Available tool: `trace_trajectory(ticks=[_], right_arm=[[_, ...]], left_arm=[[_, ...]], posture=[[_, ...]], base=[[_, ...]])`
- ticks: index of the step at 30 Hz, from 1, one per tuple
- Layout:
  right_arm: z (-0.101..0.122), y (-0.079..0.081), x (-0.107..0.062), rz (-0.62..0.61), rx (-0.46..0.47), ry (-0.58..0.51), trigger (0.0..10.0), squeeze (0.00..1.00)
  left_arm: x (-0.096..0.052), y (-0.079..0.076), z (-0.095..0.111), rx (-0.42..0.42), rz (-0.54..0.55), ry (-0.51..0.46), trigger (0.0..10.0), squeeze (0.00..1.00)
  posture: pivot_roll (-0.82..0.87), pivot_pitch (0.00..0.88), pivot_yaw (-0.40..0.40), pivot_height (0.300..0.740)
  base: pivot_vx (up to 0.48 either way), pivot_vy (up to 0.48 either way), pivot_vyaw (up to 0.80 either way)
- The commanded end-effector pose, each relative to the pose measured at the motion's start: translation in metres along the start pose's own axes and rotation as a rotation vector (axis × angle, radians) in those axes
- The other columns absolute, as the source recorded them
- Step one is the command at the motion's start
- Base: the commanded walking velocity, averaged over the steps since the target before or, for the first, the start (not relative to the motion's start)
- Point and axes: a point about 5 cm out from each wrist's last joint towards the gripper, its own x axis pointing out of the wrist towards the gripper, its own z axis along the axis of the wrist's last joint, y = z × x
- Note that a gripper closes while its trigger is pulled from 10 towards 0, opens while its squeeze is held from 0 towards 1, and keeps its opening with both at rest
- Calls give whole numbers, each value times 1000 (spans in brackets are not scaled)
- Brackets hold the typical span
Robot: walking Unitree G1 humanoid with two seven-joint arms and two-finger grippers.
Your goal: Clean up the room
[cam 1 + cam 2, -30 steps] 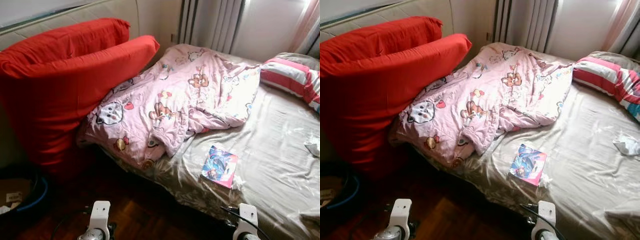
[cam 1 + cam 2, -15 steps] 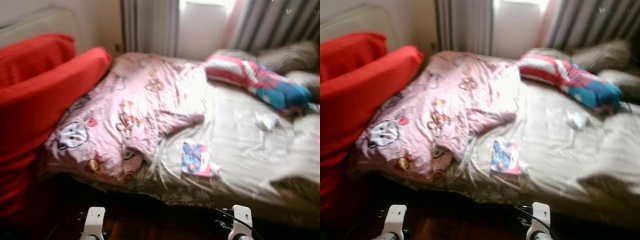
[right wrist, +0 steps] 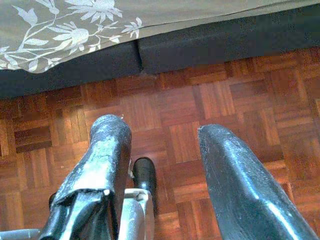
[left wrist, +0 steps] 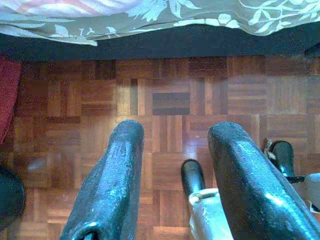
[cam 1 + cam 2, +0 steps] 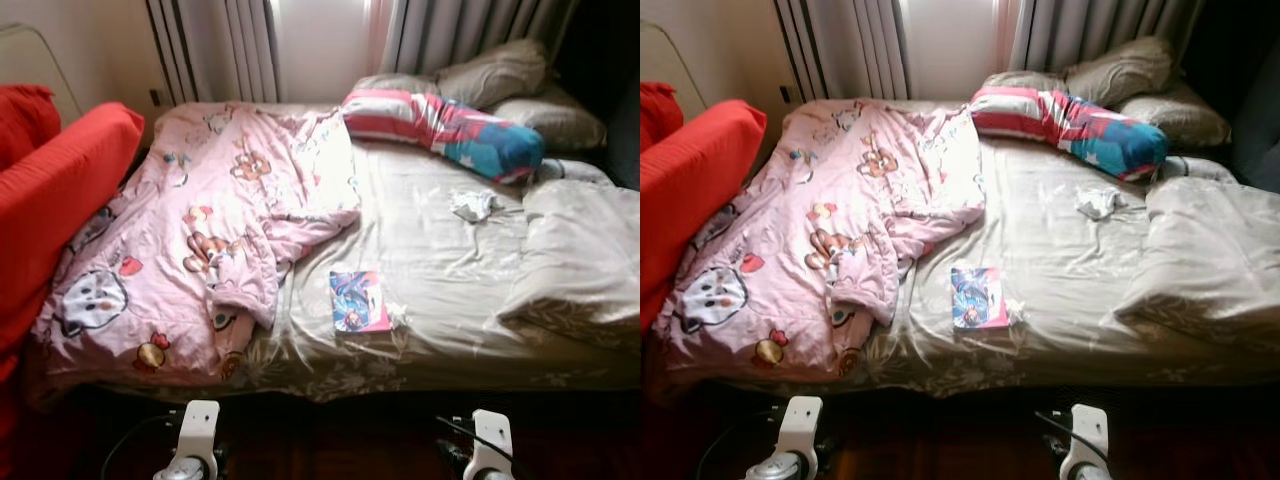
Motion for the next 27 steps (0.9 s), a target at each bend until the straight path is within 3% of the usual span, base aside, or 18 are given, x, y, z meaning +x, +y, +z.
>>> trace_trajectory(ticks=[1, 27], right_arm=[[2, 0, 0, -1, -3, -12, 10000, 0], [3, 0, 0, 7, -30, -3, 10000, 0]], left_arm=[[-1, 2, -5, -8, 7, 20, 10000, 0], [-1, 1, -5, -12, -8, 25, 10000, 0]], posture=[[-44, 0, 14, 740], [-44, 0, 16, 740]], base=[[247, 0, 0], [312, 0, 0]])
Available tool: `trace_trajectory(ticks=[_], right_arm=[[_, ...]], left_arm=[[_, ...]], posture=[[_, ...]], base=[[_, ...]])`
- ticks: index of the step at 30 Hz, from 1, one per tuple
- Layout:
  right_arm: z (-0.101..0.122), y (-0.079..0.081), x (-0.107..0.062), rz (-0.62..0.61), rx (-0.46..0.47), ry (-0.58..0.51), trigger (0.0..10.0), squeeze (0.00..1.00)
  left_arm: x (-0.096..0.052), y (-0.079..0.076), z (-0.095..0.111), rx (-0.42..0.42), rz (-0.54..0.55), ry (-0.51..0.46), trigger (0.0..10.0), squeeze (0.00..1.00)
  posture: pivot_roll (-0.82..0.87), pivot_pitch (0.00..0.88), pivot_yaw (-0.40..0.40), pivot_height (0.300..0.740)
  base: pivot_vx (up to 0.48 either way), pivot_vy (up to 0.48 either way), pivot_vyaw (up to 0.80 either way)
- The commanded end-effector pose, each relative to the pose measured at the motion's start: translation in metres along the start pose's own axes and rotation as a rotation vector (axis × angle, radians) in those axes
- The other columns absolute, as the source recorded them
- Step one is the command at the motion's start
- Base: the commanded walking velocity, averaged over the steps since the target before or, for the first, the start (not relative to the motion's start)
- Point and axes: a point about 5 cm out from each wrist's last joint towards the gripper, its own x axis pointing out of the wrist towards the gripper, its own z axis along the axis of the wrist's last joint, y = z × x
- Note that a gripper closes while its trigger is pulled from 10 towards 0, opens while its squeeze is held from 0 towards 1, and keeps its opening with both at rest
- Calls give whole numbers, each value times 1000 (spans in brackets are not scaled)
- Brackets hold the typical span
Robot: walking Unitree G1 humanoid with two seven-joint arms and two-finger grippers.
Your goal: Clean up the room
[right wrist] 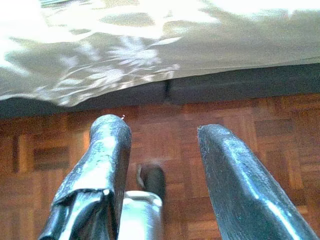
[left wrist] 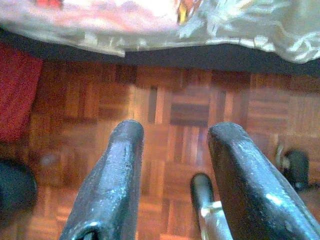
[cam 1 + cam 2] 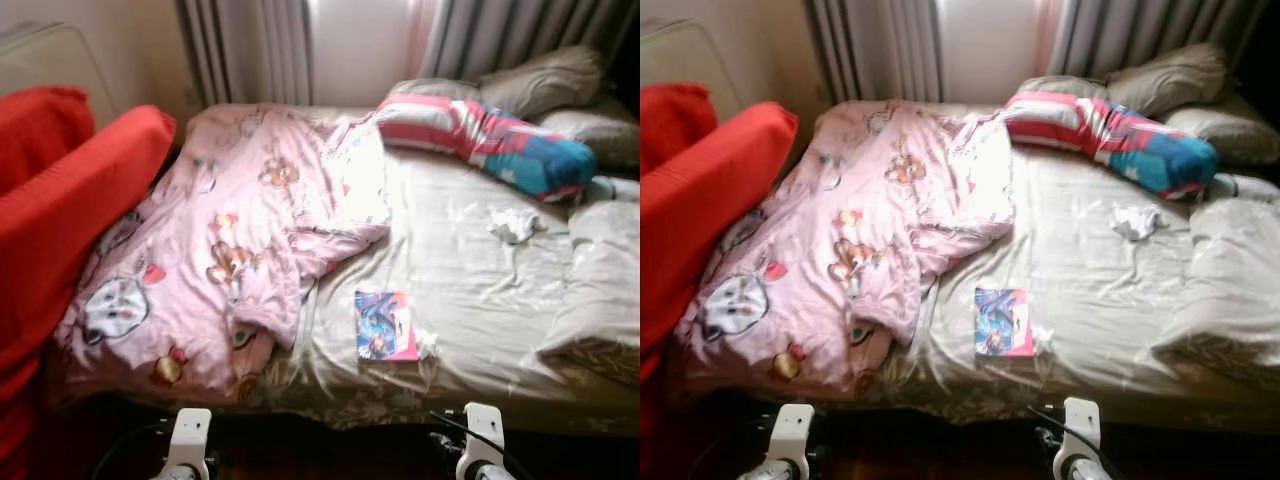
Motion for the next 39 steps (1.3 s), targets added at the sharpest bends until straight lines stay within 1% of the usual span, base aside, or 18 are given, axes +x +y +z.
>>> trace_trajectory(ticks=[1, 15, 19, 22, 24, 39], right_arm=[[-1, -2, 0, -6, -8, 7, 10000, 0], [-2, -1, 0, -12, 5, 0, 10000, 0], [-3, 0, 0, -18, 12, -5, 10000, 0], [-3, 0, -1, -17, 13, -6, 10000, 0], [-3, 0, -1, -18, 17, -5, 10000, 0], [-3, -1, -1, -17, 39, -11, 10000, 0]], left_arm=[[1, -6, 0, -5, -20, 9, 10000, 0], [0, -4, -1, -1, -24, 10, 10000, 0], [0, -4, -1, -12, -22, 0, 10000, 0], [0, -4, -1, -13, -22, -4, 10000, 0], [0, -5, -2, -33, -35, 3, 10000, 0], [0, -6, -2, -35, -38, 5, 10000, 0]], posture=[[-43, 0, 16, 740], [-41, 0, 24, 740], [-44, 0, 29, 740], [-45, 0, 29, 740], [-45, 0, 29, 740], [-46, 0, 25, 740]], base=[[330, 0, 0], [333, 0, 0], [331, 0, 0], [0, 0, 0], [0, 0, 0], [0, 0, 0]])
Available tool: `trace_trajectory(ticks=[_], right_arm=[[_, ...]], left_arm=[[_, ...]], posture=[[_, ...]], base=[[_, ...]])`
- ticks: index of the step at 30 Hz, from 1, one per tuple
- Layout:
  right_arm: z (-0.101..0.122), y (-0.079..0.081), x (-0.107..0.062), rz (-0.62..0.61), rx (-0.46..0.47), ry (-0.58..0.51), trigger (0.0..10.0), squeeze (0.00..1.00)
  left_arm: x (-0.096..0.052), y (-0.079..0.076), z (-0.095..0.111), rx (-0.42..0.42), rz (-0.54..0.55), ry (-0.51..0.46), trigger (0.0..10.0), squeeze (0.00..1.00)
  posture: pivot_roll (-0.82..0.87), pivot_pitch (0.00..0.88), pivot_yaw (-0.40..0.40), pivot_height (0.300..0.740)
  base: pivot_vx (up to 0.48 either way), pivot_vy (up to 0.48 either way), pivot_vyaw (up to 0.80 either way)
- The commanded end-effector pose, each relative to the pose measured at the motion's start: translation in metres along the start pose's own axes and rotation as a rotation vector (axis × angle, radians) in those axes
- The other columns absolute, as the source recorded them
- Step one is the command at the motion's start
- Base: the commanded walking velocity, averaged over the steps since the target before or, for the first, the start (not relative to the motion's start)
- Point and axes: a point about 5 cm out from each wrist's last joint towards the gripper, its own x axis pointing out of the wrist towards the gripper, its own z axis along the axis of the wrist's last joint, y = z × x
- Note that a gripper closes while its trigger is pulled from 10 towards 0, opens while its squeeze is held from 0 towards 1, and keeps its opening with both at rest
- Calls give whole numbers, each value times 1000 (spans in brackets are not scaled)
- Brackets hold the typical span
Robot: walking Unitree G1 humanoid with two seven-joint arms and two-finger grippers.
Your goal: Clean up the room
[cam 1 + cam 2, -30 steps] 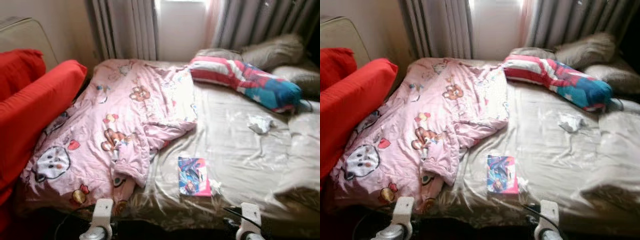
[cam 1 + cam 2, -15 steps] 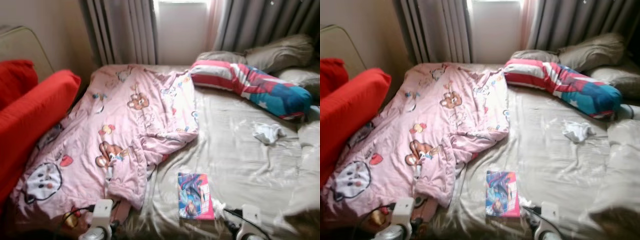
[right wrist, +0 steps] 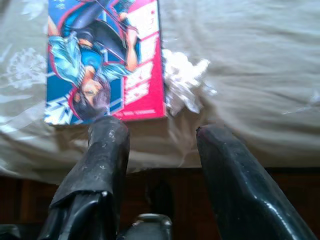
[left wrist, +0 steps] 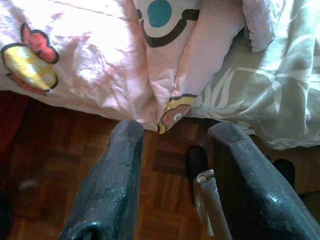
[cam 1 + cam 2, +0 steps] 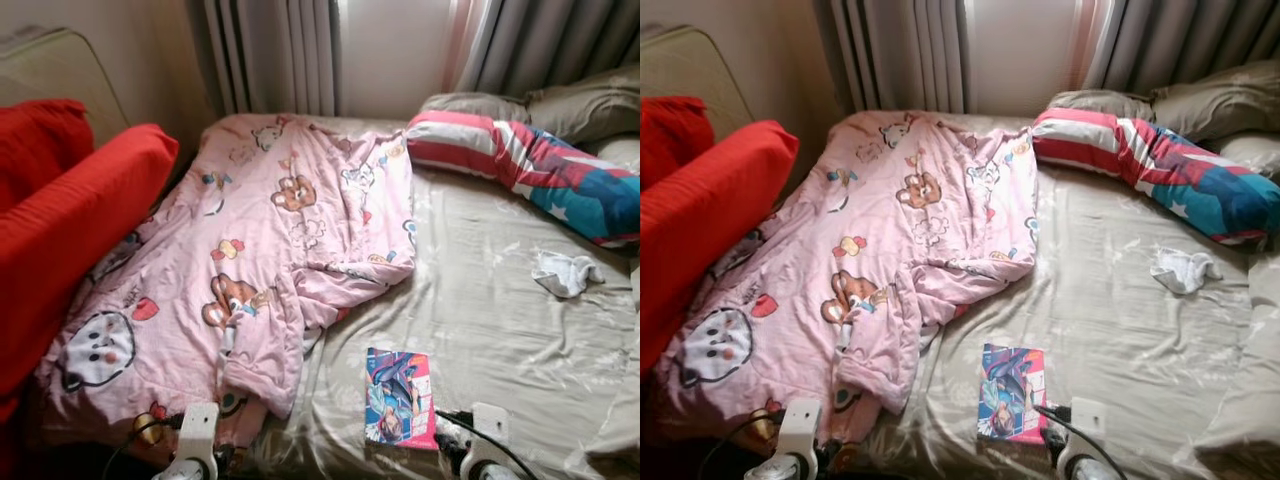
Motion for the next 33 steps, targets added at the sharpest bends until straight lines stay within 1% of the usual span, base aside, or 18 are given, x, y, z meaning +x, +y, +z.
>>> trace_trajectory(ticks=[1, 7, 8, 10, 11, 12, 14, 17, 18, 21, 22, 23, 24, 25, 26, 27, 28, 33], right_arm=[[-1, -4, -1, -18, 13, -6, 10000, 0], [1, -4, -1, -28, 24, -29, 10000, 0], [3, -5, -1, -40, 31, -60, 10000, 0], [8, -6, -2, -64, 34, -134, 10000, 0], [8, -6, -2, -64, 34, -134, 10000, 0], [12, -7, -4, -78, 50, -199, 10000, 0], [13, -7, -5, -80, 59, -224, 10000, 0], [17, -6, -7, -61, 68, -298, 10000, 0], [17, -6, -7, -61, 68, -298, 10000, 0], [19, -3, -10, -24, 63, -366, 10000, 0], [20, -3, -11, -12, 55, -384, 10000, 0], [20, -2, -11, -6, 49, -394, 10000, 0], [66, 2, -10, 10, 8, -519, 10000, 0], [99, 7, -12, 20, -21, -613, 10000, 0], [124, 10, -16, 27, -48, -692, 10000, 0], [137, 13, -20, 32, -67, -745, 10000, 0], [138, 13, -23, 38, -83, -785, 10000, 0], [134, 11, -27, 50, -93, -833, 10000, 0]], left_arm=[[0, 1, -3, -16, 1, 10, 10000, 0], [0, 1, 0, -21, -1, -15, 10000, 0], [-1, 1, 1, -44, 5, -40, 10000, 0], [-2, 2, 6, -99, 25, -122, 10000, 0], [-2, 2, 6, -99, 25, -122, 10000, 0], [-3, 3, 10, -120, 35, -187, 10000, 0], [-4, 3, 11, -124, 36, -207, 10000, 0], [-5, 4, 13, -128, 35, -255, 10000, 0], [-5, 4, 13, -128, 35, -255, 10000, 0], [-9, 6, 15, -132, 39, -323, 10000, 0], [-7, 5, 51, -100, 39, -426, 10000, 0], [-7, 4, 77, -77, 38, -500, 10000, 0], [-9, 3, 108, -60, 39, -580, 10000, 0], [-12, 2, 126, -52, 40, -629, 10000, 0], [-15, 2, 137, -45, 41, -673, 10000, 0], [-18, 1, 145, -44, 43, -717, 10000, 0], [-23, -1, 150, -37, 40, -776, 10000, 0], [-26, -2, 148, -50, 25, -832, 10000, 0]], posture=[[-46, 0, 24, 740], [-47, 0, 25, 740], [-45, 0, 24, 740], [-44, 10, 24, 740], [-44, 10, 24, 740], [-44, 20, 26, 740], [-44, 20, 26, 740], [-58, 44, 37, 740], [-58, 44, 37, 740], [-82, 69, 47, 740], [-81, 73, 47, 740], [-81, 73, 47, 740], [-67, 71, 41, 740], [-67, 71, 41, 740], [-65, 66, 35, 740], [-65, 64, 33, 740], [-68, 58, 28, 740], [-78, 49, 20, 740]], base=[[0, 0, 0], [0, 0, 0], [0, 0, 0], [0, 0, 0], [0, 0, 0], [0, 0, 0], [0, 0, 0], [0, 0, 0], [0, 0, 0], [0, 0, 0], [0, 0, 0], [0, 0, 0], [0, 0, 0], [0, 0, 0], [0, 0, 0], [0, 0, 0], [0, 0, 0], [0, 0, 0]])
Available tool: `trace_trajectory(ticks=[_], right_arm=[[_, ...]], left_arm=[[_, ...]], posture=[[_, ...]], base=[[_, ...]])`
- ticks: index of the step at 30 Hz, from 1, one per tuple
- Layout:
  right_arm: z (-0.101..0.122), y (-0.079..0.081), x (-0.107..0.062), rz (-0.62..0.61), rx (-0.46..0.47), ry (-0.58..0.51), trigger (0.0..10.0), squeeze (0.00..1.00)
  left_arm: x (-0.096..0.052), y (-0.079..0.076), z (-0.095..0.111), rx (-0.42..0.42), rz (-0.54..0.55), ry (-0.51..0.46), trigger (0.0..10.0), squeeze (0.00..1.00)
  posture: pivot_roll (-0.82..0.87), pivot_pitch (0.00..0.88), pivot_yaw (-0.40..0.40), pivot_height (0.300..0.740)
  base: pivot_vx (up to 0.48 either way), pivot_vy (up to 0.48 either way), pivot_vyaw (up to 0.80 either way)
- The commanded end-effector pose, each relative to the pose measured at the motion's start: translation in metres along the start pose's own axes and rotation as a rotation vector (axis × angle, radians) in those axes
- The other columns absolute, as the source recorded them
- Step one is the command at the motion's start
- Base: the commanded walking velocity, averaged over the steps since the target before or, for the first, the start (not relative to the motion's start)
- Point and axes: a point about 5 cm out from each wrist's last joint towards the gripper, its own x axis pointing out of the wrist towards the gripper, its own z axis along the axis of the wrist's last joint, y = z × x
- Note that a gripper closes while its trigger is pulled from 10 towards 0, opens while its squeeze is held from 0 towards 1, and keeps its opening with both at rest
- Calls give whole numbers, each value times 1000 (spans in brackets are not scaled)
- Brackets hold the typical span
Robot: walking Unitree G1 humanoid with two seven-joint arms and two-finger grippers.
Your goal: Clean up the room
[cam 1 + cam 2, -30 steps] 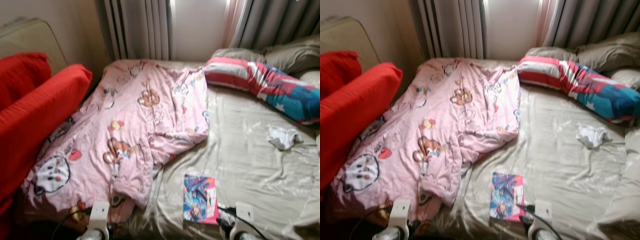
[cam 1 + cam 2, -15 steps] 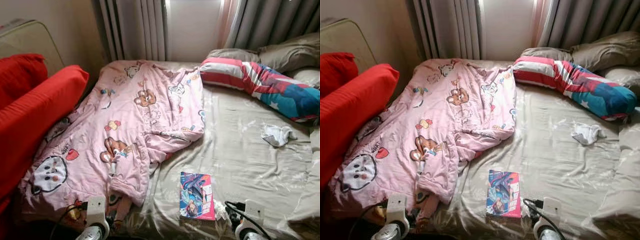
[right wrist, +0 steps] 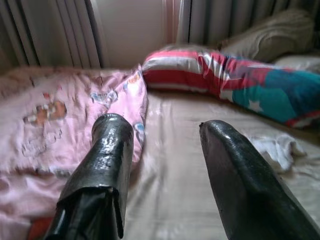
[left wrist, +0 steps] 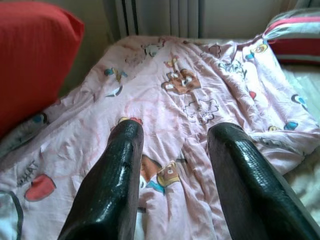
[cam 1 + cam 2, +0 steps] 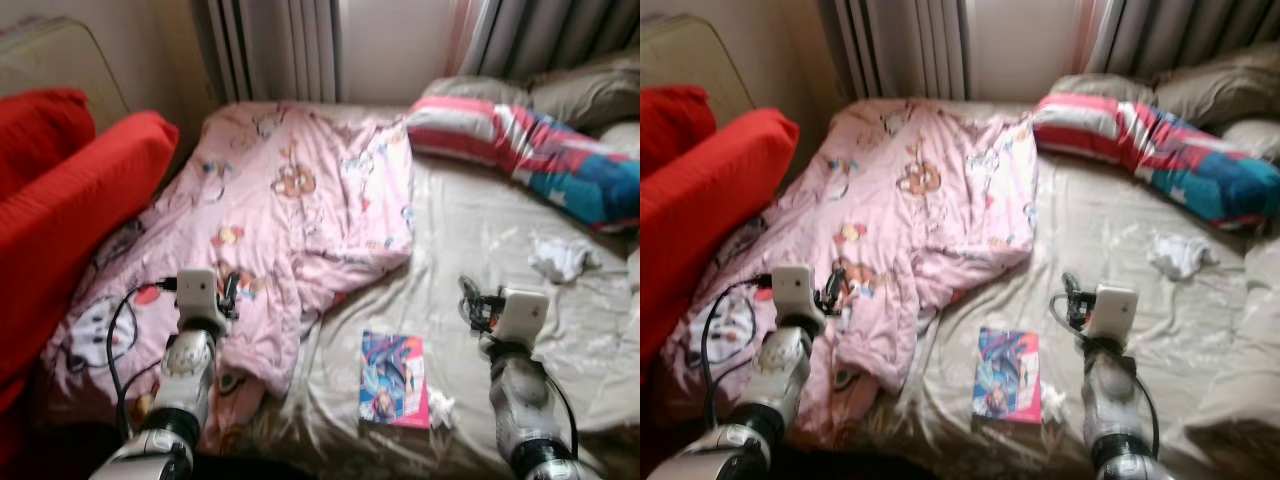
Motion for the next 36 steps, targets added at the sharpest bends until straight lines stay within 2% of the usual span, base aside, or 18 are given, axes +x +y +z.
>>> trace_trajectory(ticks=[1, 6, 9, 11, 16, 20, 21, 23, 28, 33, 36], right_arm=[[-21, 0, -17, 0, 15, 73, 10000, 0], [-21, -3, -23, -1, 8, 49, 10000, 0], [-28, -5, -43, 7, -32, 38, 10000, 0], [-31, -7, -49, -8, -26, 48, 10000, 0], [-45, -14, -59, -24, -24, 135, 10000, 0], [-44, -14, -56, -40, -8, 146, 10000, 0], [-44, -13, -55, -44, 0, 153, 10000, 0], [-44, -10, -54, -33, -2, 159, 10000, 0], [-42, -4, -52, 4, -6, 146, 10000, 0], [-42, -4, -55, 12, -16, 150, 10000, 0], [-45, -4, -55, 4, -11, 189, 10000, 0]], left_arm=[[-10, 3, -13, -18, 10, 36, 10000, 0], [-13, 7, -10, -23, 7, -5, 10000, 0], [-33, 17, -18, -18, 31, -18, 10000, 0], [-37, 19, -20, -17, 33, -19, 10000, 0], [-37, 17, -20, -13, 8, -13, 10000, 0], [-34, 18, -17, -30, -4, -9, 10000, 0], [-35, 17, -23, -39, -13, 38, 10000, 0], [-36, 18, -27, -48, -17, 66, 10000, 0], [-35, 16, -26, -60, -32, 64, 10000, 0], [-35, 14, -24, -62, -41, 62, 10000, 0], [-34, 12, -22, -55, -62, 62, 10000, 0]], posture=[[-79, 49, 20, 740], [-85, 56, 20, 740], [-100, 66, 15, 740], [-97, 67, 12, 740], [-81, 68, 5, 720], [-88, 101, 9, 695], [-88, 107, 11, 685], [-88, 122, 13, 670], [-90, 149, 16, 646], [-89, 164, 19, 646], [-75, 180, 22, 641]], base=[[0, 0, 0], [0, 0, 0], [0, 0, 0], [0, 0, 0], [0, 0, 0], [0, 0, 0], [0, 0, 0], [0, 0, 0], [0, 0, 0], [0, 0, 0], [0, 0, 0]])
